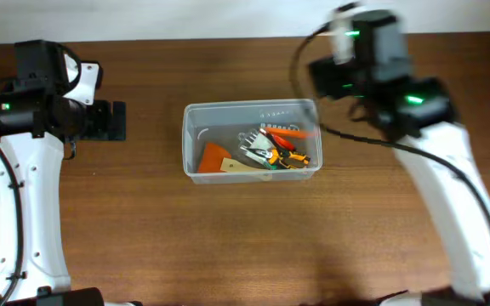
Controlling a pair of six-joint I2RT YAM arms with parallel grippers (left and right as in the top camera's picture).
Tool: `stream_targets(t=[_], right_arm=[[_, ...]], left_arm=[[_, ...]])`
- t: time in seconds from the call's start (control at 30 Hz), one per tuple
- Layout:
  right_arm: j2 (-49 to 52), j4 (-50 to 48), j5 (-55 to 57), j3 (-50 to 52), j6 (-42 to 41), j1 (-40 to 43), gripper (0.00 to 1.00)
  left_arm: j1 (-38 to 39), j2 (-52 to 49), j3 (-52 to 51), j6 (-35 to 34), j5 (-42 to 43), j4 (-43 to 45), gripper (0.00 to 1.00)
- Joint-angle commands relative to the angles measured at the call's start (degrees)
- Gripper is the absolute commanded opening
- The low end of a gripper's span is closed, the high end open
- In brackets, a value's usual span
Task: Pack container
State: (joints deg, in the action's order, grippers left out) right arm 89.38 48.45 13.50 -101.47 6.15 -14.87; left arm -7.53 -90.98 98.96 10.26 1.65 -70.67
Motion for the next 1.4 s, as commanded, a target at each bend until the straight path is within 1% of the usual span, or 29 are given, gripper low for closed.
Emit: stream_targets(t=[0.0, 0.1, 0.2, 0.27, 0.33, 0.43, 0.5, 0.63, 0.7, 0.73, 0.83, 1.0, 1.27, 1.37], right_arm=[[-7.82, 2.80, 1.55, -1.29, -5.86, 4.74, 0.98], [-14.56, 9.14, 1.51, -1.27, -5.90, 7.89, 0.99], [-19.82, 14.51, 1.75, 0.11, -9.81, 9.27, 0.99], [-23.08, 17.73, 2.23, 2.49, -13.42, 10.56, 0.99], [-27.28, 18.38, 2.23, 8.46, -15.41, 11.98, 0.99], [-33.46, 17.31, 1.77, 17.92, -16.37, 12.28, 0.99], [-37.77, 15.52, -1.49, 23.45, -16.33, 12.28, 0.99], [-49.44, 6.03, -15.39, 34.29, -16.33, 12.28, 0.99], [-55.41, 0.87, -19.87, 38.58, -16.33, 12.28, 0.99], [-60.11, -0.74, -19.67, 41.48, -16.33, 12.28, 0.99], [-65.13, -0.17, -18.47, 44.26, -16.33, 12.28, 0.99], [-66.79, 4.70, -20.20, 44.65, -16.33, 12.28, 0.99], [-66.79, 0.11, -20.04, 44.63, -15.61, 12.28, 0.99], [-66.82, 0.33, -16.22, 44.63, -15.61, 12.28, 0.99]], left_arm=[[-0.13, -0.22, 0.83, -0.31, 0.07, 0.11, 0.99], [-0.15, -0.22, 0.83, -0.31, 0.04, 0.09, 0.99], [-0.13, -0.22, 0.83, -0.31, 0.07, 0.09, 0.99], [-0.13, -0.22, 0.83, -0.31, 0.04, 0.09, 0.99], [-0.15, -0.22, 0.83, -0.31, 0.04, 0.09, 0.99], [-0.13, -0.22, 0.83, -0.31, 0.07, 0.09, 0.99], [-0.13, -0.22, 0.83, -0.31, 0.04, 0.09, 0.99], [-0.13, -0.22, 0.83, -0.31, 0.04, 0.09, 0.99], [-0.13, -0.22, 0.83, -0.31, 0.07, 0.09, 0.99], [-0.13, -0.22, 0.83, -0.31, 0.07, 0.09, 0.99], [-0.13, -0.22, 0.83, -0.31, 0.07, 0.09, 0.99], [-0.13, -0.22, 0.83, -0.31, 0.07, 0.09, 0.99], [-0.15, -0.22, 0.83, -0.31, 0.04, 0.09, 0.99], [-0.13, -0.22, 0.83, -0.31, 0.07, 0.11, 0.99]])
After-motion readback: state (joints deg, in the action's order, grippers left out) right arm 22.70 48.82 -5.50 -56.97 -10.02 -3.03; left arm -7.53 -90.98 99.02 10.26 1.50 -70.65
